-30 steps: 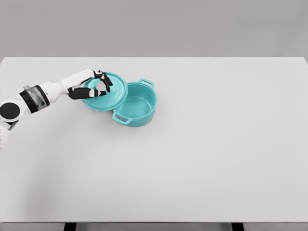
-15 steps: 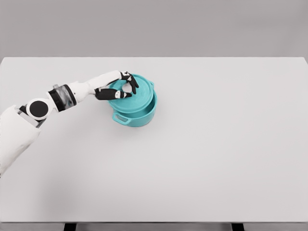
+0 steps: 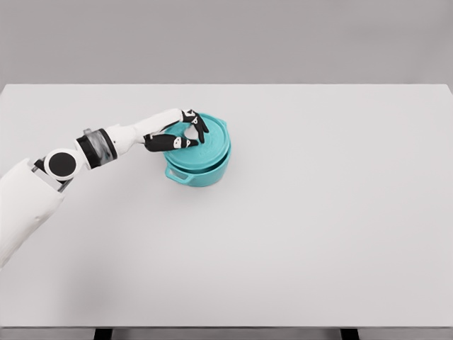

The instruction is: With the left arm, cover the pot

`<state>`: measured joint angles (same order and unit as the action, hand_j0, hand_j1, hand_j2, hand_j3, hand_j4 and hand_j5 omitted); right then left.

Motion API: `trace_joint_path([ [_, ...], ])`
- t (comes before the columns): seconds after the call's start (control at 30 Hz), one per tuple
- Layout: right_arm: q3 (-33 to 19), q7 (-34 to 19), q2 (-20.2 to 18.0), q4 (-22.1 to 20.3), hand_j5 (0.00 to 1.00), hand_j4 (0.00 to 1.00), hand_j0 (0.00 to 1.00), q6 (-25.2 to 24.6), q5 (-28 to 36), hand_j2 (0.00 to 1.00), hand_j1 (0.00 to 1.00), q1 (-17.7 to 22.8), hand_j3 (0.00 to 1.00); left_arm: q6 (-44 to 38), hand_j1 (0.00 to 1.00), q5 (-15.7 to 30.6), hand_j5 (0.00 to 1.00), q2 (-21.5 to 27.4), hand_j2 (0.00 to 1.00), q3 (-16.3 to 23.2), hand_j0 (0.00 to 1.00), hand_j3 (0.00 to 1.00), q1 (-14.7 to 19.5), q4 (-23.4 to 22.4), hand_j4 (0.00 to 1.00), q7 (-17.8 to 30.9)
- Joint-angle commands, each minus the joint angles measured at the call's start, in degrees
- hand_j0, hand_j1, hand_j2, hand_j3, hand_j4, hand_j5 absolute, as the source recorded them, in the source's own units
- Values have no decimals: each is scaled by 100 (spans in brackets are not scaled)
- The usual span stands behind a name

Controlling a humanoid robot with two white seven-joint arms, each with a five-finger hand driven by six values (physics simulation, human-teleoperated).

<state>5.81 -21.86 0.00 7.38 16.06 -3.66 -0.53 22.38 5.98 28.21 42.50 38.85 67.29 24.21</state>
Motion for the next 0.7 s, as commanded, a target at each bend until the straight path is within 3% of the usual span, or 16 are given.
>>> trace_joint_path([
  [0.0, -1, -2, 0, 0, 100, 100, 100, 3, -3, 100, 100, 0, 100, -6, 35, 35, 35, 18, 35, -5, 35, 35, 0, 12, 35, 40],
  [0.57, -1, -2, 0, 0, 100, 100, 100, 3, -3, 100, 100, 0, 100, -14, 37, 105, 37, 71, 37, 13, 37, 37, -9, 91, 37, 172],
  [0.67, -1, -2, 0, 0, 100, 100, 100, 3, -3, 100, 100, 0, 100, -14, 53, 96, 53, 71, 53, 4, 53, 53, -9, 83, 53, 181],
])
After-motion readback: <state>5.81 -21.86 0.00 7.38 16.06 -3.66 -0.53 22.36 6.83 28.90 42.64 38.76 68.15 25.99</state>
